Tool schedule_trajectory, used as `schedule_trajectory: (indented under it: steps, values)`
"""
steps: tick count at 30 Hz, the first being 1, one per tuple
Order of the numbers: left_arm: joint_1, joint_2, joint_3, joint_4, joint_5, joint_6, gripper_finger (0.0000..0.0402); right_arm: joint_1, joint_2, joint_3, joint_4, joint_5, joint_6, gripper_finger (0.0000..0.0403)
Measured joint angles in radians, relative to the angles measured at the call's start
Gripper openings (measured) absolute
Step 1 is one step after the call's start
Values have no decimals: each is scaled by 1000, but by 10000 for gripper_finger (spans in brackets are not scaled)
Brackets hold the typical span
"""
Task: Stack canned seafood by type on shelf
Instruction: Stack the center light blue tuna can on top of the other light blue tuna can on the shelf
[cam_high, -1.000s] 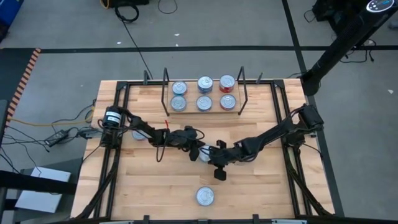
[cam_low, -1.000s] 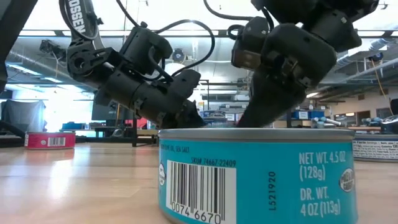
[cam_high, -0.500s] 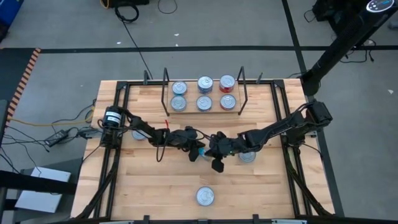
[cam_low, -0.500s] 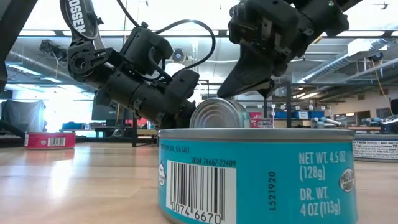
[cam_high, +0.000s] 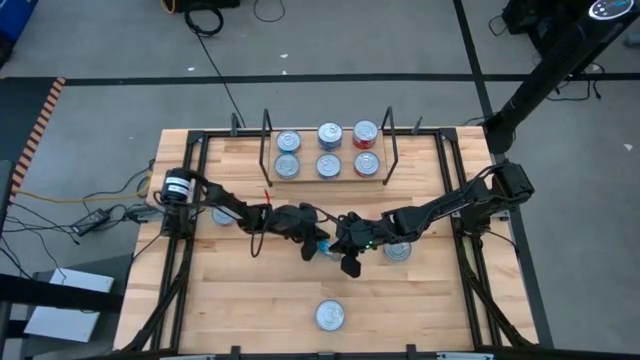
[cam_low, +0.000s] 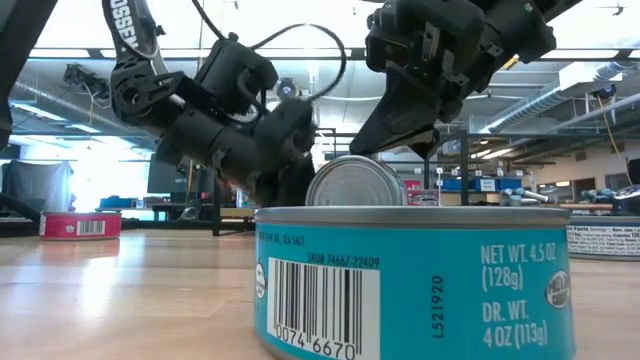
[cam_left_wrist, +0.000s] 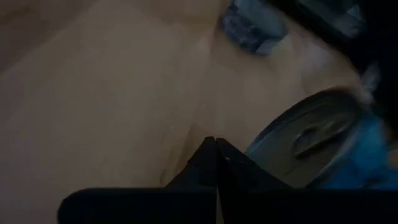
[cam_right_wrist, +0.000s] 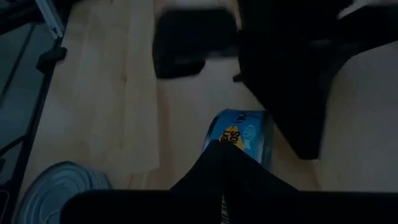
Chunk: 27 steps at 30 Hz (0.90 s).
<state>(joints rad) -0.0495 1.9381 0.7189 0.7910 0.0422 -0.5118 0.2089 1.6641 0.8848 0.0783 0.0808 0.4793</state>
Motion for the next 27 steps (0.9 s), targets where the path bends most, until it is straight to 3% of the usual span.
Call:
schedule_trajectory:
  steps: [7, 13, 19, 24, 27]
  values:
    - [44, -105, 2, -3, 111, 55, 1, -2, 1, 0, 0, 2, 0, 7]
    - [71, -213, 2, -77, 310, 60, 2, -2, 1, 0, 0, 0, 0, 7]
    - [41, -310, 2, -225, 317, 179, 30, -2, 1, 0, -2, -1, 0, 7]
    - [-7, -325, 8, -275, 302, 235, 79, -2, 2, 0, -3, -3, 0, 7]
    - [-28, -325, 41, -377, 240, 243, 115, -2, 2, 0, -3, -4, 0, 7]
